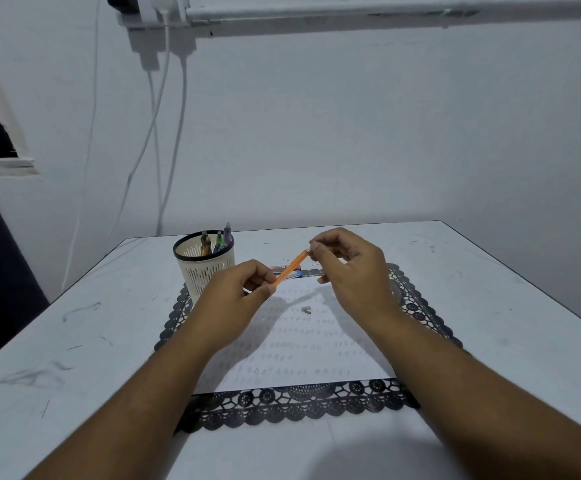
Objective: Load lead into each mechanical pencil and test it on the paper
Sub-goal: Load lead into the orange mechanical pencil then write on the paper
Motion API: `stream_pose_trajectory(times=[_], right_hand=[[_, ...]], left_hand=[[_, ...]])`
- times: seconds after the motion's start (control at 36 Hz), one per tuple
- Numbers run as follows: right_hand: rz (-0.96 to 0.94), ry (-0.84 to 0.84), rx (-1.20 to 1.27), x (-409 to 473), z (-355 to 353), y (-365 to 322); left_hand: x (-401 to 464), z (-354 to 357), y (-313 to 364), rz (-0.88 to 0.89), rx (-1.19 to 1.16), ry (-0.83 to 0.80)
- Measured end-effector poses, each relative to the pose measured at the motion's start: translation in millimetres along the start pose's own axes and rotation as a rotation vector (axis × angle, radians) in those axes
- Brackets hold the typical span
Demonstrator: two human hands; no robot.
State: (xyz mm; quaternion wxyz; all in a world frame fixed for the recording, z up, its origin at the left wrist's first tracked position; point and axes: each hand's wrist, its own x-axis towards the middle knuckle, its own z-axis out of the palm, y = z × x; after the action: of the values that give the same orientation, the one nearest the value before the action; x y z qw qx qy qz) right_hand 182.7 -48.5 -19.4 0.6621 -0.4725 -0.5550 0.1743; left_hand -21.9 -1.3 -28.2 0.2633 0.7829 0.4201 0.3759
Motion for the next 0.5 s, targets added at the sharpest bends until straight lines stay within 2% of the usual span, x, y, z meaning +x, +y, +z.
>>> stream_pose_trajectory(times=[0.22, 0.28, 0.42, 0.5], right_hand=[[0.024, -0.053, -0.113, 2, 1, 10], [0.086, -0.096, -0.151, 5, 0, 15], [0.287, -0.364, -0.508, 9, -4, 34], [0.445, -0.439, -0.451, 2, -4, 44]], left_hand=[[1, -2, -1, -0.005, -0.008, 0.011], [1, -3, -2, -0.009, -0.01, 0.021], [4, -4, -9, -0.021, -0.005, 0.027], [4, -5, -10, -0.026, 0.008, 0.03]])
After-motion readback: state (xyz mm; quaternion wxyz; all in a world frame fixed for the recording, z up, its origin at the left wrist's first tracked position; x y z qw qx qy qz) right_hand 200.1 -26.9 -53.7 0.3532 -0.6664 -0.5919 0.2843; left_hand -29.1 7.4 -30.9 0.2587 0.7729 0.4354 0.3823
